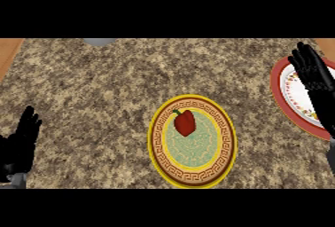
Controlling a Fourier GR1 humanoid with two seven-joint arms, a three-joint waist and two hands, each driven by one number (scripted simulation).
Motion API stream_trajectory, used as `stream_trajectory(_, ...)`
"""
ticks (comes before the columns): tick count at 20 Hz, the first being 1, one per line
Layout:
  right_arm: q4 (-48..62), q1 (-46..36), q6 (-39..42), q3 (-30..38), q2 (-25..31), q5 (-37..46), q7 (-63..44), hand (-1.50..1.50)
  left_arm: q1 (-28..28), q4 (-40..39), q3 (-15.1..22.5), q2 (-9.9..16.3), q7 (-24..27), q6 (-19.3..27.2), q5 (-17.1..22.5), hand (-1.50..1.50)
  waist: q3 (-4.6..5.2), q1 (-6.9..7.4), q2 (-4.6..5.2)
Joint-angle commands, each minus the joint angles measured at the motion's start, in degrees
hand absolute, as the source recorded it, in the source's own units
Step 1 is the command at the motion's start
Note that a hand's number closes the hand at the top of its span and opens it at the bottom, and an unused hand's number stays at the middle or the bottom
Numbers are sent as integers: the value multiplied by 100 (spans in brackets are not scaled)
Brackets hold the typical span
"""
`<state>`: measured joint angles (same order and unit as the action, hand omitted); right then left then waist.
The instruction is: Pick the bell pepper from the plate and place it in the plate
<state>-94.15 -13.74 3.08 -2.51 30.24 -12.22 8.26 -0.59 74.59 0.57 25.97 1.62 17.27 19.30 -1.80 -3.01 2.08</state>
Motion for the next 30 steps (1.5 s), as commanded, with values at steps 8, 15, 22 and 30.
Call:
stream_trajectory(8,-445,-1617,1043,-1297,787,1619,-70,150,442,107,908,-273,-428,-243,-410,0,277,390,-378)
stream_trajectory(15,1277,-236,399,-1524,-1507,310,966,-150,566,370,1317,-670,-640,1,-634,0,118,577,-18)
stream_trajectory(22,2683,-1086,1814,-2132,-747,1545,2851,-150,677,459,1248,-588,-1086,72,-720,0,171,458,-172)
stream_trajectory(30,2787,-2277,1067,-2502,-606,3179,1937,-150,599,388,1223,-717,-1028,95,-802,0,184,360,-199)
